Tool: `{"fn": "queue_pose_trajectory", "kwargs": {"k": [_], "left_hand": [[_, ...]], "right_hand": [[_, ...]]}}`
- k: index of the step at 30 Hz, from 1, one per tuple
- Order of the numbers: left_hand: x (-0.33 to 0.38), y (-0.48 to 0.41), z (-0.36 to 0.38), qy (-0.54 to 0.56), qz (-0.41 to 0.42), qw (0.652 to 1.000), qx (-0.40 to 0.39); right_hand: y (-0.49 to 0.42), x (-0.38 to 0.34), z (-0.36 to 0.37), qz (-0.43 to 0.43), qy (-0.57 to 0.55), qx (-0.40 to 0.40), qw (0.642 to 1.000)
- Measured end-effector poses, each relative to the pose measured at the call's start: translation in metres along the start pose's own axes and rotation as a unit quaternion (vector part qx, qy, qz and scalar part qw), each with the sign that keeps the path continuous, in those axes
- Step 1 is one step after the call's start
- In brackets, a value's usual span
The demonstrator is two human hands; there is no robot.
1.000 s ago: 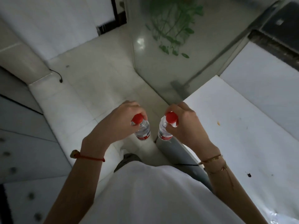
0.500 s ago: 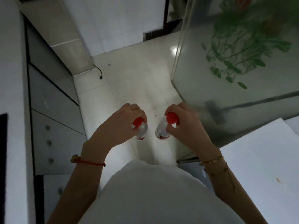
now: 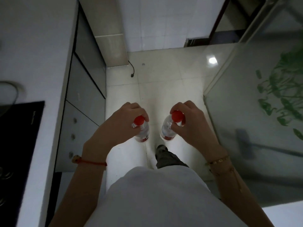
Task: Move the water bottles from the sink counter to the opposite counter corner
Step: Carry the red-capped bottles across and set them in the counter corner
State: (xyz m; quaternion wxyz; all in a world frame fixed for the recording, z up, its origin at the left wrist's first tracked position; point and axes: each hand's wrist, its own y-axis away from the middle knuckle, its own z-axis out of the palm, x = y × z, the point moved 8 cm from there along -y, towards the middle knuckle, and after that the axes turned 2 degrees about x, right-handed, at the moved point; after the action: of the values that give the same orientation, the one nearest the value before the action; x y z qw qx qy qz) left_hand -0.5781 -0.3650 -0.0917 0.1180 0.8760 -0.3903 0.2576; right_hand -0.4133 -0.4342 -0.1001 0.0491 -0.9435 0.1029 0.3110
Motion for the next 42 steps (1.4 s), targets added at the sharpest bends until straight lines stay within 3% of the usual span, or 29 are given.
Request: {"fn": "queue_pose_trajectory", "kwargs": {"k": [21, 33, 42], "left_hand": [[-0.162, -0.207, -0.114, -0.019, -0.146, 0.983, 0.111], [-0.267, -0.305, -0.168, -0.016, -0.189, 0.975, 0.115], [-0.367, -0.385, -0.237, -0.014, -0.191, 0.973, 0.127]], "right_hand": [[-0.348, -0.041, 0.021, -0.173, -0.019, -0.074, 0.982], [-0.510, -0.051, 0.061, -0.187, -0.012, -0.087, 0.978], [-0.653, -0.103, 0.100, -0.210, -0.020, -0.106, 0.972]]}}
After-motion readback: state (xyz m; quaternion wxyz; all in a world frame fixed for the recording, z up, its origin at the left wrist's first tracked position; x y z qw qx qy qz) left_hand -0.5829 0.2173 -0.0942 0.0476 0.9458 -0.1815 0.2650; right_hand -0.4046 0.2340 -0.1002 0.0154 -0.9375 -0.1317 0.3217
